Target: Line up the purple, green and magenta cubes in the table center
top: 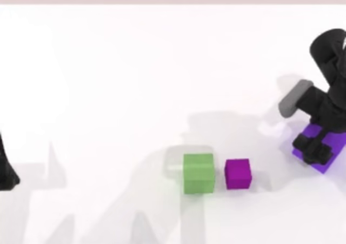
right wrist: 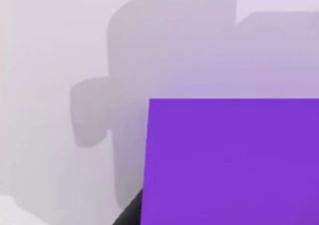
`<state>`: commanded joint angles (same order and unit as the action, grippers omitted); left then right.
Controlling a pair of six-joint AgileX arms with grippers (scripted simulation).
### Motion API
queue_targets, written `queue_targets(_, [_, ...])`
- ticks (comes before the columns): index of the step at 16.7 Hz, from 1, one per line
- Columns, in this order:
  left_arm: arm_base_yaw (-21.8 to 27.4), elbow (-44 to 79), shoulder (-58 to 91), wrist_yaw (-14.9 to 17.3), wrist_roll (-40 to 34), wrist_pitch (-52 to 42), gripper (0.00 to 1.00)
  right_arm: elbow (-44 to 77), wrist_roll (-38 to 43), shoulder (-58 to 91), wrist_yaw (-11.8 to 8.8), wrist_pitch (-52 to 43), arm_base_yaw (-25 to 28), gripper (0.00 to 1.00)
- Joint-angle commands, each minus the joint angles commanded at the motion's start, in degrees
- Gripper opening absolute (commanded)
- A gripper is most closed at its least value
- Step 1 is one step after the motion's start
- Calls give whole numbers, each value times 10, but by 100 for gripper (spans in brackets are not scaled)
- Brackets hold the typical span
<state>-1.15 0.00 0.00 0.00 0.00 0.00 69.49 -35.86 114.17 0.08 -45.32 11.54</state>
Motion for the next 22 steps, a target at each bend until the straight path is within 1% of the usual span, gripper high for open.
queue_targets(2, [0, 0, 0, 0, 0, 0, 100, 0, 0, 0, 0, 0, 0, 2])
queue_targets(3, [0, 0, 0, 0, 0, 0, 100, 0, 0, 0, 0, 0, 0, 0])
queue_targets(13, [0, 0, 0, 0, 0, 0, 100, 8, 1, -7, -1, -13, 0, 0])
queue_targets(19, [0, 0, 0, 0, 0, 0, 100, 76, 0, -52, -2, -132, 3, 0])
queue_targets(22, [0, 0, 0, 0, 0, 0, 100, 90, 0, -64, -2, -152, 4, 0])
